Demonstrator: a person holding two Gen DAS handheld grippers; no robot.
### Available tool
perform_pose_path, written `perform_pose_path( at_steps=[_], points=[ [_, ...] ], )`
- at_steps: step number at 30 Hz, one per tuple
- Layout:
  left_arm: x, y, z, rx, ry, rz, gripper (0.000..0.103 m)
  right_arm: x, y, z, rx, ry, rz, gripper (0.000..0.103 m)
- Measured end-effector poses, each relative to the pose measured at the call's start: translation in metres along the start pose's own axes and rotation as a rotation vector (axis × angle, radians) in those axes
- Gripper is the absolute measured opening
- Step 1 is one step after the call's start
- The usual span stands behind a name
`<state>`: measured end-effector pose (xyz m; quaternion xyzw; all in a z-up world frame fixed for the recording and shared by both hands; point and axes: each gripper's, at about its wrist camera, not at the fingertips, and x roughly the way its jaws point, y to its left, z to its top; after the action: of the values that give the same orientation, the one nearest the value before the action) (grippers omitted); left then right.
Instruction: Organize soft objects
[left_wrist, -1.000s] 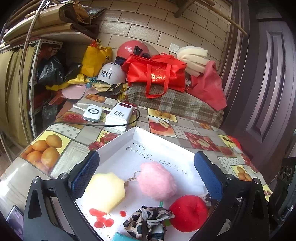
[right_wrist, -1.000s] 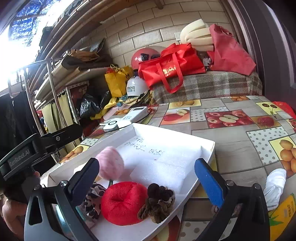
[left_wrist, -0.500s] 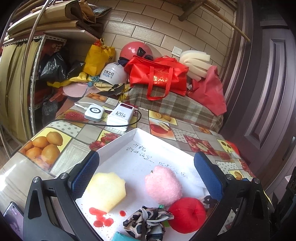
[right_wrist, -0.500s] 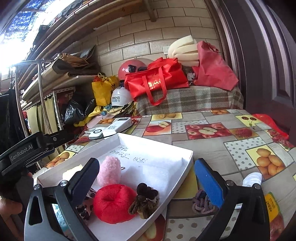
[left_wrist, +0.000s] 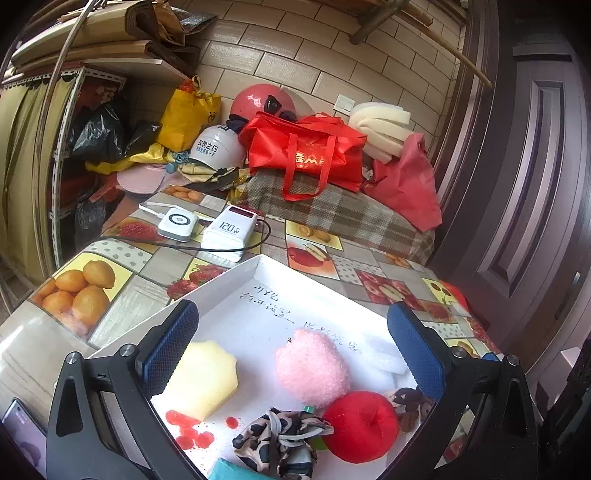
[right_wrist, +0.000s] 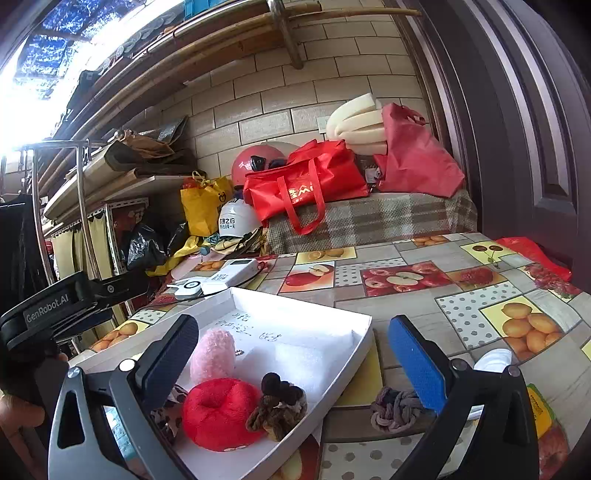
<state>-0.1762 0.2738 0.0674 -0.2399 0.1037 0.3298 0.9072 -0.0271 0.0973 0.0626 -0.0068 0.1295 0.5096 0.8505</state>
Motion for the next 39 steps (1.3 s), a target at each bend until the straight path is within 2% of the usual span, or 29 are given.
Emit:
perform_pose_path(
  at_steps=[6, 12, 19, 39],
  points=[
    [-0.001, -0.005, -0.001, 0.024, 0.002, -0.011, 0.103, -0.003, -0.001, 0.0, 0.001, -0.007, -0.02, 0.103],
    [0.0, 0.0, -0.001, 0.002, 0.013, -0.023, 0.103, -0.004, -0.005, 0.0, 0.014, -0.007, -0.033, 0.103],
    [0.002, 0.008, 0.0, -0.046, 0.032, -0.045, 0.103, -0.004, -0.006, -0.001, 0.017, 0.009, -0.023, 0.103],
    [0.002, 0.008, 0.0, -0.047, 0.035, -0.045, 0.103, -0.003, -0.005, -0.001, 0.02, 0.013, -0.017, 0.103]
  ],
)
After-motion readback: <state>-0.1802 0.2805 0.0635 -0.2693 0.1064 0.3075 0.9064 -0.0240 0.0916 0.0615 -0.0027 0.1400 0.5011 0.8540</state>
